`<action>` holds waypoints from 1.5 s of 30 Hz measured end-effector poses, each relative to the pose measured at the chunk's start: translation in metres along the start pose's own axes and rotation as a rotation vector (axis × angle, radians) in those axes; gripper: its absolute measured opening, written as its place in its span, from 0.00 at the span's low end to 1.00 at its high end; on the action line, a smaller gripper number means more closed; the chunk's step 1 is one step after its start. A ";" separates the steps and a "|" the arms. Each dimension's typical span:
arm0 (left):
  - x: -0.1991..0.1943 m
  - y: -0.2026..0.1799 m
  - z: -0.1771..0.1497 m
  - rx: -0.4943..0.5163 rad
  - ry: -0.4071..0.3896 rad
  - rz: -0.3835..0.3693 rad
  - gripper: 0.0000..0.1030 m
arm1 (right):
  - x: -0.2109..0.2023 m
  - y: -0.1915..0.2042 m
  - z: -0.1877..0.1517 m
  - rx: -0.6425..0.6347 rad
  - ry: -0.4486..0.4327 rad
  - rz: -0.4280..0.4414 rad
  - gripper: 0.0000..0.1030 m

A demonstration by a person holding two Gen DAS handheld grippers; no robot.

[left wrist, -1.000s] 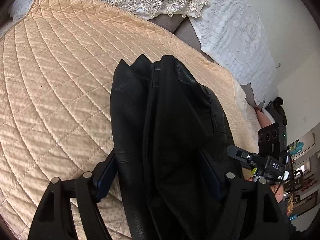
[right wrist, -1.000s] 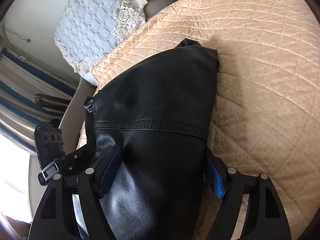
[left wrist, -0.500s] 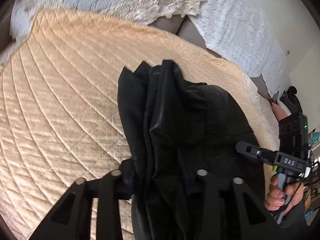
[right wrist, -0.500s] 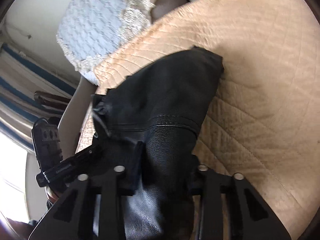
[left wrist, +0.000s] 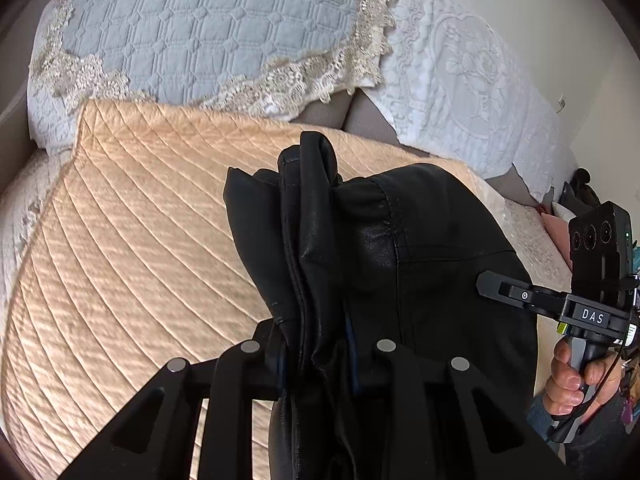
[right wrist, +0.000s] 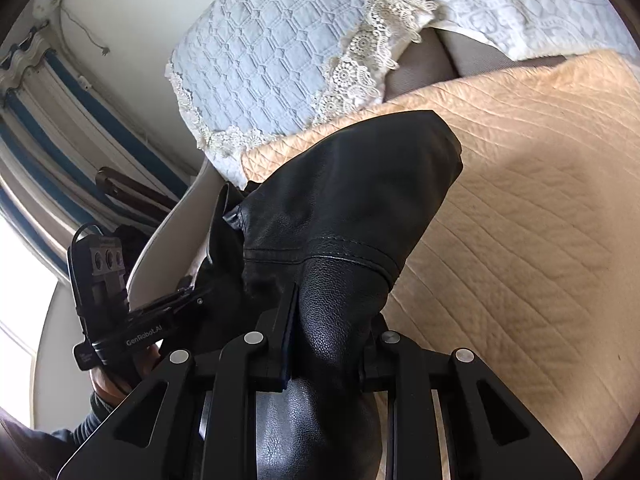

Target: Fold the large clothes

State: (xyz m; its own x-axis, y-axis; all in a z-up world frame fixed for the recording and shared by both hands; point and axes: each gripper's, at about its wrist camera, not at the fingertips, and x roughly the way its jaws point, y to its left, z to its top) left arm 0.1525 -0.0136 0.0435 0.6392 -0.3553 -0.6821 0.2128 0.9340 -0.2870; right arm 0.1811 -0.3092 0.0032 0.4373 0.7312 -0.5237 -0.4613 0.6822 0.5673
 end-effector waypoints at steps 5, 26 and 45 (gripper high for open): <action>0.011 0.026 0.033 -0.008 -0.026 0.025 0.22 | 0.033 0.001 0.031 -0.025 0.001 0.010 0.23; 0.039 0.112 0.027 -0.078 -0.072 0.104 0.30 | 0.082 -0.018 0.042 -0.066 0.006 -0.126 0.40; 0.021 0.080 -0.015 -0.037 -0.054 0.193 0.34 | 0.084 0.033 -0.004 -0.276 0.074 -0.313 0.40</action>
State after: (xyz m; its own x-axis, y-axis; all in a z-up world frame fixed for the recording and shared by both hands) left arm 0.1717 0.0527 -0.0041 0.7045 -0.1661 -0.6900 0.0558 0.9822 -0.1794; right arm 0.1997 -0.2254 -0.0249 0.5371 0.4798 -0.6938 -0.5086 0.8404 0.1874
